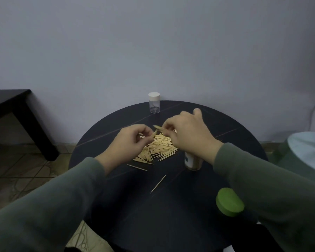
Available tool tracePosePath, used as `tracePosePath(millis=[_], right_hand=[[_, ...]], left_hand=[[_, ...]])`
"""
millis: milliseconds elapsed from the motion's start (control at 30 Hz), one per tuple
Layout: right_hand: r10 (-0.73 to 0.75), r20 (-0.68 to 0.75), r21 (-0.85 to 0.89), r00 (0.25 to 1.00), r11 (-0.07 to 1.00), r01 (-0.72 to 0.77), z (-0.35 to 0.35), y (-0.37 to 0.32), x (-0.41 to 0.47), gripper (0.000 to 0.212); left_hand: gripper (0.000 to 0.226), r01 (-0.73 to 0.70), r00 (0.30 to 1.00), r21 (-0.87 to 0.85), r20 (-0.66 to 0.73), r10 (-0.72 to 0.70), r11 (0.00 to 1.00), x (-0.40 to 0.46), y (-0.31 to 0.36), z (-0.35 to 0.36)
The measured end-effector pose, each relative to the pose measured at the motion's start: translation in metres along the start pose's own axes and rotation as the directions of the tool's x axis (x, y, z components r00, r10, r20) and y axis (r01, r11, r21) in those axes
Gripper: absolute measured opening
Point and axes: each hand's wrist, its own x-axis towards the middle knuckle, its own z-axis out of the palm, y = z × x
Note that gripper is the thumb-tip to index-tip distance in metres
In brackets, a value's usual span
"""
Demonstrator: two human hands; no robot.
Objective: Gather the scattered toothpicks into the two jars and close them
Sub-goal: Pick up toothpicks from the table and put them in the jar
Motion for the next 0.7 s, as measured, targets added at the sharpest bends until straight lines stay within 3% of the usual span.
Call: tracePosePath(millis=[133, 333, 700], right_hand=[[0.184, 0.034, 0.395, 0.982, 0.901, -0.182, -0.007, 0.020, -0.004, 0.003], [0.284, 0.035, 0.608, 0.958, 0.755, -0.246, -0.017, 0.047, -0.018, 0.013], [0.269, 0.198, 0.685, 0.943, 0.650, -0.330, -0.011, 0.069, -0.054, 0.014]], left_hand=[[0.008, 0.051, 0.996, -0.300, -0.057, -0.071, 0.953, 0.008, 0.025, 0.011], [0.008, 0.056, 0.988, -0.582, -0.084, -0.128, 0.812, 0.017, 0.058, 0.036], [0.028, 0.082, 0.996, -0.416, 0.005, -0.088, 0.906, 0.018, 0.061, 0.073]])
